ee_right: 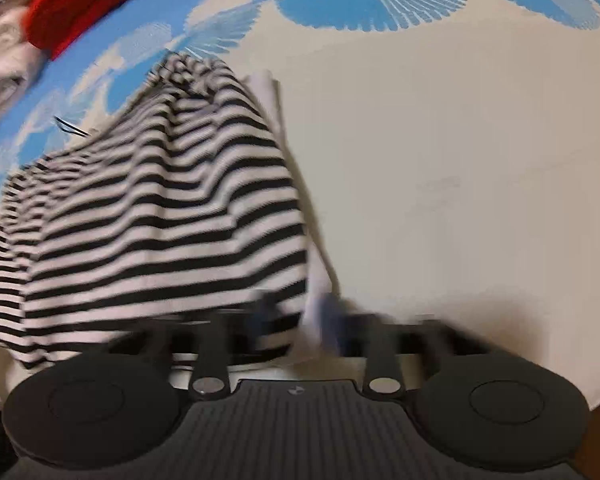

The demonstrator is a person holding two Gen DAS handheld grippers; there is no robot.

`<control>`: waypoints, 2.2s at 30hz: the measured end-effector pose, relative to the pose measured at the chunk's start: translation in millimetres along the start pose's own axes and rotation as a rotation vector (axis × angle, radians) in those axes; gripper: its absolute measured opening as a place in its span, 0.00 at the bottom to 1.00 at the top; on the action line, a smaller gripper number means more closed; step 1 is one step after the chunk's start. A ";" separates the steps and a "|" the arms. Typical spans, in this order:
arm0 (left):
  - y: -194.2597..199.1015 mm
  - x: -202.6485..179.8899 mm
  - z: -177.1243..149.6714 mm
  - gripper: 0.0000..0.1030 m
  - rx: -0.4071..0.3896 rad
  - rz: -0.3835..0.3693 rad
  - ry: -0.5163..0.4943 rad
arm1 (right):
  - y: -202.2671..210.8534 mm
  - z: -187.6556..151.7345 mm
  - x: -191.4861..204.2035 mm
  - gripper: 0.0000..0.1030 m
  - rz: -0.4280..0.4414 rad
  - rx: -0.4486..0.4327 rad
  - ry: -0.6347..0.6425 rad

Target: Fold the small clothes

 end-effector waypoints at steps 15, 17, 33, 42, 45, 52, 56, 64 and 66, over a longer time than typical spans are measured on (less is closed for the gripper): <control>24.4 7.2 3.7 0.08 -0.066 0.205 -0.087 | 24.3 13.1 -25.9 0.09 -0.175 -0.116 0.011; 31.9 -18.0 17.9 0.18 -0.158 0.044 -0.092 | 44.1 29.8 -10.2 0.09 -0.176 -0.279 0.094; 4.0 -66.0 59.2 0.42 -0.198 0.115 -0.186 | 17.2 66.3 64.9 0.39 -0.201 -0.419 0.258; -48.2 -72.5 124.2 0.33 -0.233 0.181 -0.281 | -38.9 94.7 99.0 0.06 -0.198 -0.375 0.310; -69.4 -60.0 137.5 0.25 -0.231 0.234 -0.291 | -48.3 102.0 103.3 0.02 -0.184 -0.373 0.273; -80.7 -28.0 146.0 0.24 -0.229 0.299 -0.201 | -50.2 118.7 100.6 0.02 -0.221 -0.447 0.206; -61.2 -25.2 139.4 0.26 -0.196 0.253 -0.181 | -65.2 114.2 100.4 0.04 -0.261 -0.380 0.222; -8.8 -79.9 77.5 0.32 -0.179 -0.069 -0.373 | -5.2 79.2 118.6 0.26 -0.115 -0.433 0.286; -33.2 -95.3 48.9 0.33 -0.074 -0.020 -0.550 | -2.1 52.4 121.5 0.28 -0.037 -0.327 0.342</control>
Point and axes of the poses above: each gripper's, at about its wrist camera, not at the fingertips, and y roughly against the way its jaws point, x to its left, z to its top, the point moved 8 cm from there along -y, roughly the way its jaws point, and after that the axes turned 12 degrees about -y, right-handed, at the moved point
